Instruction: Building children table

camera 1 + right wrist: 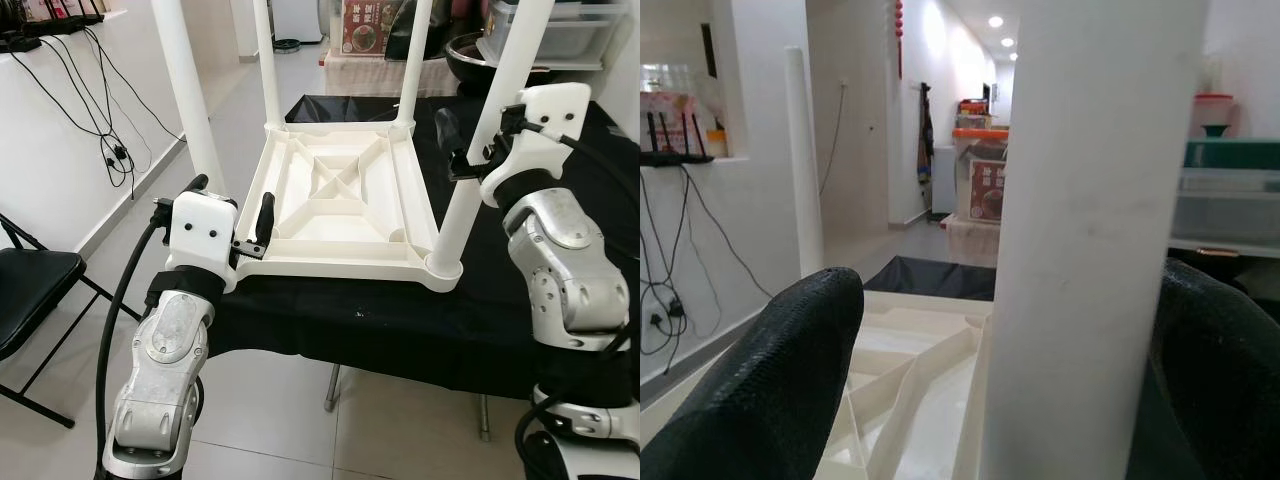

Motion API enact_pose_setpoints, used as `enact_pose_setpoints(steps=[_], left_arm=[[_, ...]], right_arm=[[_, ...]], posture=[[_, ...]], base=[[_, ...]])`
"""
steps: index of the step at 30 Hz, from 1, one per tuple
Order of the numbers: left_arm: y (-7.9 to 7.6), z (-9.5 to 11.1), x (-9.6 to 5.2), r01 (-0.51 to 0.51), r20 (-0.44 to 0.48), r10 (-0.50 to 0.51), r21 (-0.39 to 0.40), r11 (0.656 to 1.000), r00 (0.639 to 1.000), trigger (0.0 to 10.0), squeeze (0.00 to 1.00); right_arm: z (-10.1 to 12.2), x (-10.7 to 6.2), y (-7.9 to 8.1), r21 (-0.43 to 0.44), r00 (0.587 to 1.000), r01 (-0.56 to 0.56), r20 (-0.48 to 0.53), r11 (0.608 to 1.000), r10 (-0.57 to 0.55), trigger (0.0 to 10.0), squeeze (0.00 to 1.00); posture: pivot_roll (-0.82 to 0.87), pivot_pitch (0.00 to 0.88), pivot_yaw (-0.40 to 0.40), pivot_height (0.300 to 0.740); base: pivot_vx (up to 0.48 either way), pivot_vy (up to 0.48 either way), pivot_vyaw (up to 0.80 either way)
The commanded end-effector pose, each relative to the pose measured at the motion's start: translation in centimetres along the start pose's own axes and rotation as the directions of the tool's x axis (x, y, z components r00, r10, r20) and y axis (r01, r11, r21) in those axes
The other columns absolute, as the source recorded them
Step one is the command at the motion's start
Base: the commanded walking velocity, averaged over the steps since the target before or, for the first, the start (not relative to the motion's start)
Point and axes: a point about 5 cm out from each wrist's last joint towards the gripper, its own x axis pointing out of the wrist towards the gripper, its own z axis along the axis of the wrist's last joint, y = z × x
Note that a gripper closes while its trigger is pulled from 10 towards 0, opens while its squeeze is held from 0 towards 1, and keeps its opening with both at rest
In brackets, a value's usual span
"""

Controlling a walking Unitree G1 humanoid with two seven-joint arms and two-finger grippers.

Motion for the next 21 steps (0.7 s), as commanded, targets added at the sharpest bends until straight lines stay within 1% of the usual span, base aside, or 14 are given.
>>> enact_pose_setpoints(steps=[1,4,5,6,7,13,15,19,21], left_arm=[[0.0,0.1,-0.3,0.000,-0.005,0.000,0.005,1.000,1.000,10.0,0.00],[0.0,0.1,-0.3,0.000,-0.005,0.000,0.005,1.000,1.000,10.0,0.00],[0.0,0.1,-0.2,-0.001,-0.004,0.001,0.005,1.000,1.000,10.0,0.00],[0.0,0.1,-0.2,-0.001,-0.004,0.001,0.005,1.000,1.000,10.0,0.00],[0.2,0.3,-0.1,-0.010,0.000,0.010,0.009,1.000,1.000,10.0,0.00],[1.1,0.7,0.3,-0.043,0.011,0.043,0.023,0.999,0.999,10.0,0.00],[1.2,0.7,0.3,-0.046,0.012,0.046,0.025,0.999,0.999,10.0,0.00],[1.7,0.8,0.4,-0.070,0.009,0.070,0.011,0.998,0.998,10.0,0.00],[2.3,1.1,0.5,-0.097,0.005,0.098,-0.020,0.995,0.995,10.0,0.00]], right_arm=[[0.4,0.4,0.4,0.023,1.000,-0.012,0.006,1.000,0.012,10.0,0.00],[0.5,0.7,0.5,0.025,1.000,-0.014,0.003,1.000,0.014,10.0,0.00],[0.6,0.9,0.6,0.026,1.000,-0.015,-0.001,1.000,0.016,8.6,0.00],[0.6,0.9,0.6,0.026,1.000,-0.015,-0.001,1.000,0.016,8.6,0.00],[0.6,1.4,0.7,0.020,1.000,-0.020,-0.013,1.000,0.020,0.0,0.00],[0.7,1.7,0.5,0.011,1.000,-0.015,-0.025,1.000,0.015,0.0,0.00],[0.7,1.8,0.5,0.010,1.000,-0.015,-0.026,1.000,0.015,0.0,0.00],[0.6,1.7,0.2,0.006,0.999,-0.007,-0.037,1.000,0.007,0.0,0.00],[0.3,1.6,0.0,0.002,0.999,0.001,-0.053,1.000,-0.001,0.0,0.00]], posture=[[0.01,0.096,0.000,0.740],[0.01,0.096,-0.003,0.740],[0.01,0.097,-0.007,0.740],[0.01,0.097,-0.007,0.740],[0.01,0.099,-0.012,0.740],[0.01,0.103,-0.018,0.740],[0.01,0.103,-0.018,0.740],[0.01,0.106,-0.020,0.740],[0.01,0.107,-0.019,0.740]], base=[[0.000,0.000,0.00],[0.000,0.000,0.00],[0.000,0.000,0.00],[0.000,0.000,0.00],[0.000,0.000,0.00],[0.000,0.000,0.00],[0.000,0.000,0.00],[0.000,0.000,0.00],[0.000,0.000,0.00]])
